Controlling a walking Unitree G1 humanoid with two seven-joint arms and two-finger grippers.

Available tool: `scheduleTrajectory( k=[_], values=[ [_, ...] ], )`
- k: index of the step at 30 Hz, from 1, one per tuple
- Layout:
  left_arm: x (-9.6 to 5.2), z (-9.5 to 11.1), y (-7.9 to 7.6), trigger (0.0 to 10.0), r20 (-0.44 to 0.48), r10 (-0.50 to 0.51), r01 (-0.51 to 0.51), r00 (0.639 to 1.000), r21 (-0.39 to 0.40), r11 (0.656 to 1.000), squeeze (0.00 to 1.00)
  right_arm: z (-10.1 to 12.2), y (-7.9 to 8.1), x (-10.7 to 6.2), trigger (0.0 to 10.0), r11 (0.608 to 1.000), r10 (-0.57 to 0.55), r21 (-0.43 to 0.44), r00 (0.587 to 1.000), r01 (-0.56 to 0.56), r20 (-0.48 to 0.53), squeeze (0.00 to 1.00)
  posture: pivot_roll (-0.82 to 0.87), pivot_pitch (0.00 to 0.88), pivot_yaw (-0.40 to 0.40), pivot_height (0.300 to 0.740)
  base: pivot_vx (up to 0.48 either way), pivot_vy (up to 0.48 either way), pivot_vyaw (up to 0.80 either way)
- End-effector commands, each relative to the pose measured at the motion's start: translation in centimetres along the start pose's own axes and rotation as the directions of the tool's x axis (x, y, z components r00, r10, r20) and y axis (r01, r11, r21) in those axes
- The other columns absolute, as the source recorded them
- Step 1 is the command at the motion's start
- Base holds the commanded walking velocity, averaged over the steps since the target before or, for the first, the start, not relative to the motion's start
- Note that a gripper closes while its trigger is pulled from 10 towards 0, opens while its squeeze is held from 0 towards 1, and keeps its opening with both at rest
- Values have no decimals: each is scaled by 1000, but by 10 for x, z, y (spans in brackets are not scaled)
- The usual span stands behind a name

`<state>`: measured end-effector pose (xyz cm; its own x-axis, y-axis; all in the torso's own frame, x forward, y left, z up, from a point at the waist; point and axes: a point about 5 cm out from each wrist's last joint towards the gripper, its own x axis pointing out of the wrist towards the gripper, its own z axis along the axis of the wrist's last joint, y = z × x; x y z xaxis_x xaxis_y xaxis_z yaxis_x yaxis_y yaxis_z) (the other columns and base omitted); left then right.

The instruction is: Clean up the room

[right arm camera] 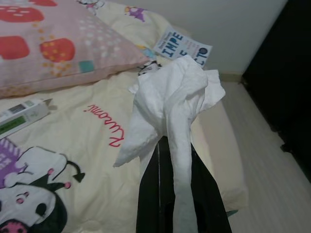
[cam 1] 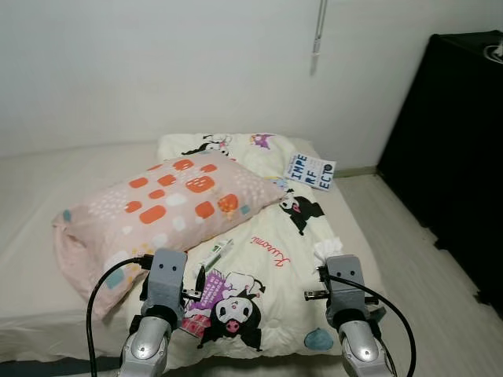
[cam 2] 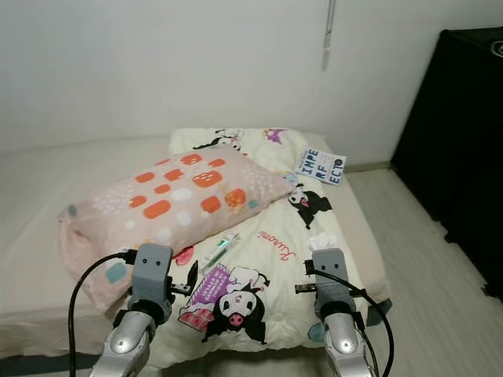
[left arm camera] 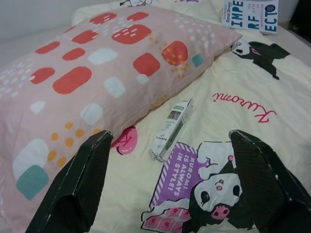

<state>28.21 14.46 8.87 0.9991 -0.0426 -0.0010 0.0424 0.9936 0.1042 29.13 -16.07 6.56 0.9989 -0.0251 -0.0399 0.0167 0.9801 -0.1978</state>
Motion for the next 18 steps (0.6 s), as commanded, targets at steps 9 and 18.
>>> scheduleTrajectory(
  k=[9, 18],
  values=[
    [-4, -6, 3, 10000, -22, 12, -12, 1000, 15, 1000, 0, -5, 5, -4, 10000, 1000, 14, 10, 1000, -14, -17, 0, -32, 152, 20, 726, 0, 0, 0],
    [-4, -5, 2, 10000, -18, 10, -10, 1000, 14, 1000, 0, -5, 5, -3, 10000, 1000, 14, 13, 1000, -13, -17, 0, -32, 153, 20, 726, 0, 0, 0]
  ],
)
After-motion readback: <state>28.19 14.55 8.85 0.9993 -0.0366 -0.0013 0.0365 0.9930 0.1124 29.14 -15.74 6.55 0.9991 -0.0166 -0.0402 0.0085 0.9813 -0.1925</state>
